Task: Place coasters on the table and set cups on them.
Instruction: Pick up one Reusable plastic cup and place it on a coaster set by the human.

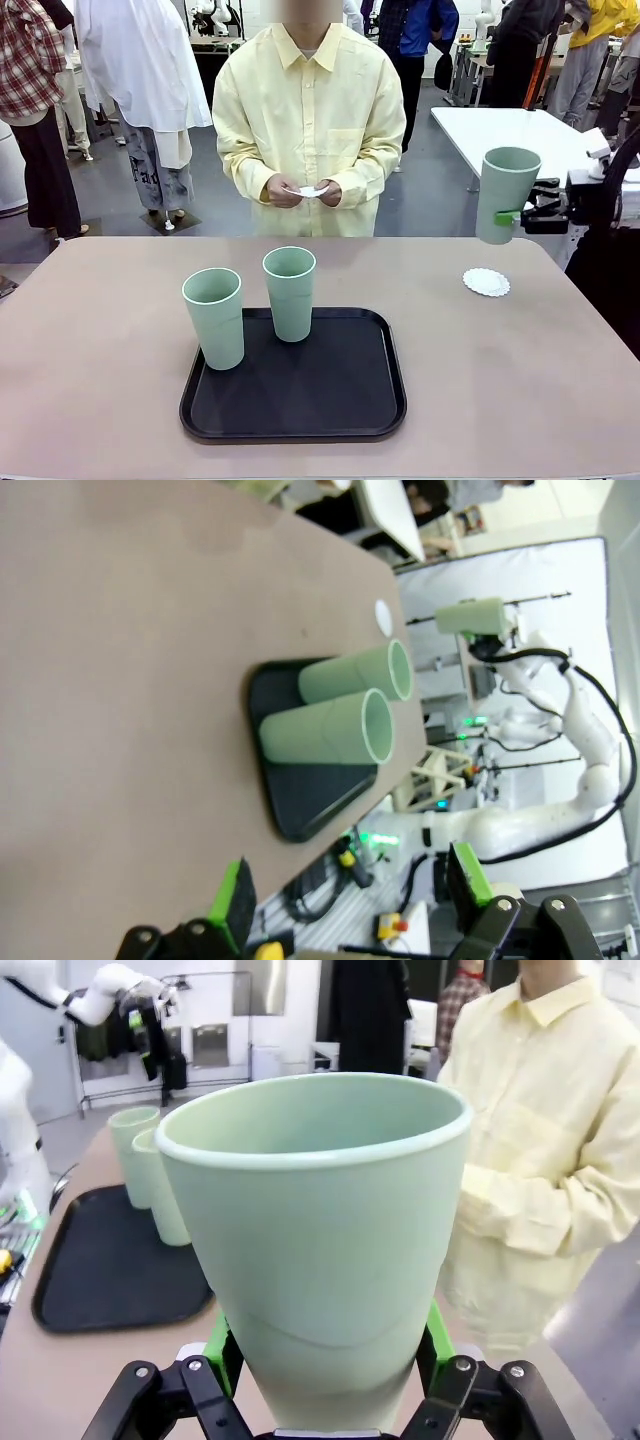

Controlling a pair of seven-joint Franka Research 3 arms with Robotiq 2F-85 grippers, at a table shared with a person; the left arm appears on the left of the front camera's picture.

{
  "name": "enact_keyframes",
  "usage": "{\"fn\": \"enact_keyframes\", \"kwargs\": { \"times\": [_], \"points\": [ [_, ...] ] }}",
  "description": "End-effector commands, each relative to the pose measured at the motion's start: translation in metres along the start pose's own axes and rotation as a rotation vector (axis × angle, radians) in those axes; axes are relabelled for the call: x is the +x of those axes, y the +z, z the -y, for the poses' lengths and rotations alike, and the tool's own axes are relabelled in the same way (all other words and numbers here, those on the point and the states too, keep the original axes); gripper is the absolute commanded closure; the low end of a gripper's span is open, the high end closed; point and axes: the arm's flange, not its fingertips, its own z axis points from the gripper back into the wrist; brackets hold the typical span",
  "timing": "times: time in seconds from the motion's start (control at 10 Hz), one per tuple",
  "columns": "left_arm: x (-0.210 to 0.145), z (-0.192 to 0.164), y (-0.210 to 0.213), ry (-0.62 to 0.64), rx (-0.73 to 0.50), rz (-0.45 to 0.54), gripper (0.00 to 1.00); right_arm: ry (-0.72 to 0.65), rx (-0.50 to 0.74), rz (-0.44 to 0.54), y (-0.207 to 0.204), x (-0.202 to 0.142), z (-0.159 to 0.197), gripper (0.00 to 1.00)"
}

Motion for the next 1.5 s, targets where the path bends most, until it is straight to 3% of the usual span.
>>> {"fn": "enact_keyframes", "kwargs": {
  "times": [0.0,0.7,1.4],
  "points": [
    [0.001,0.0,0.001,-0.016,-0.018,0.009,0.0,0.022,0.058,-0.002,0.018,-0.017,0.027,0.18],
    [0.001,0.0,0.001,-0.016,-0.018,0.009,0.0,-0.125,0.192,0.04,0.018,-0.082,0.065,0.18],
    [0.001,0.0,0.001,-0.016,-0.018,0.009,0.0,-0.107,0.182,0.033,0.014,-0.092,0.055,0.18]
  ]
}}
